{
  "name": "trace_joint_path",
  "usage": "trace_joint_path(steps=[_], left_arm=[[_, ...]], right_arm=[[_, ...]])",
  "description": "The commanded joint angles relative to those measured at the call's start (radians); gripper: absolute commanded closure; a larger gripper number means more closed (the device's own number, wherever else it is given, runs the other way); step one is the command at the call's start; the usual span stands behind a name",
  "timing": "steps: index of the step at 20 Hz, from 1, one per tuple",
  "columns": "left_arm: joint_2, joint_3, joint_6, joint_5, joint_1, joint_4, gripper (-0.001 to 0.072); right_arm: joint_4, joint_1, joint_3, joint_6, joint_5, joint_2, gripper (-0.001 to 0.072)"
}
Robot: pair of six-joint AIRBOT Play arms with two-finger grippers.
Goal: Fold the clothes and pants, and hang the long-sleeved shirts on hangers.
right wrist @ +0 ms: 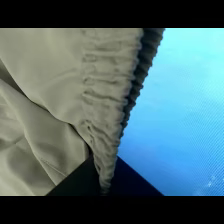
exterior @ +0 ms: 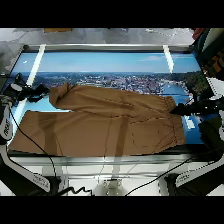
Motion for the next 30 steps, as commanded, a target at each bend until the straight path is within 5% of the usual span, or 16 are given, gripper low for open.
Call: trace_joint_path(steps=[1,3,5,13,14,17,22,27,30], left_arm=[[-0.017,0.000,0.019,0.058,-0.008,-0.018,0.0090],[-0.017,0.000,0.019,0.098,-0.020,-0.018,0.0098],[-0.026,0.000,0.019,0.117,-0.032,-0.018,0.0213],[-0.082,0.001,0.016,0.169,-0.069,-0.019,0.0221],[-0.081,0.001,0.016,0.198,-0.077,-0.019,0.0283],[-0.080,0.002,0.017,0.245,-0.089,-0.018,0.0694],[-0.062,0.020,0.019,0.292,-0.092,-0.018,0.0693],[0.021,0.128,0.232,0.345,-0.087,0.000,0.0694],[0.063,0.201,0.233,0.351,-0.087,0.105,0.0694]], right_arm=[[0.001,0.000,0.001,0.000,-0.002,0.000,0.0679],[0.001,0.000,0.001,0.000,-0.002,0.000,0.0679],[0.001,0.000,0.001,0.000,-0.001,0.000,0.0679],[0.001,0.000,0.001,0.000,-0.001,0.000,0.0679],[0.001,0.000,0.001,0.000,-0.001,0.000,0.0679],[0.002,0.000,0.001,0.000,-0.001,0.000,0.0679],[0.008,0.000,0.001,0.000,0.000,0.000,0.0679],[0.040,0.000,0.011,0.007,0.003,0.001,0.0679],[0.043,0.000,0.053,0.050,-0.004,0.003,0.0679]])
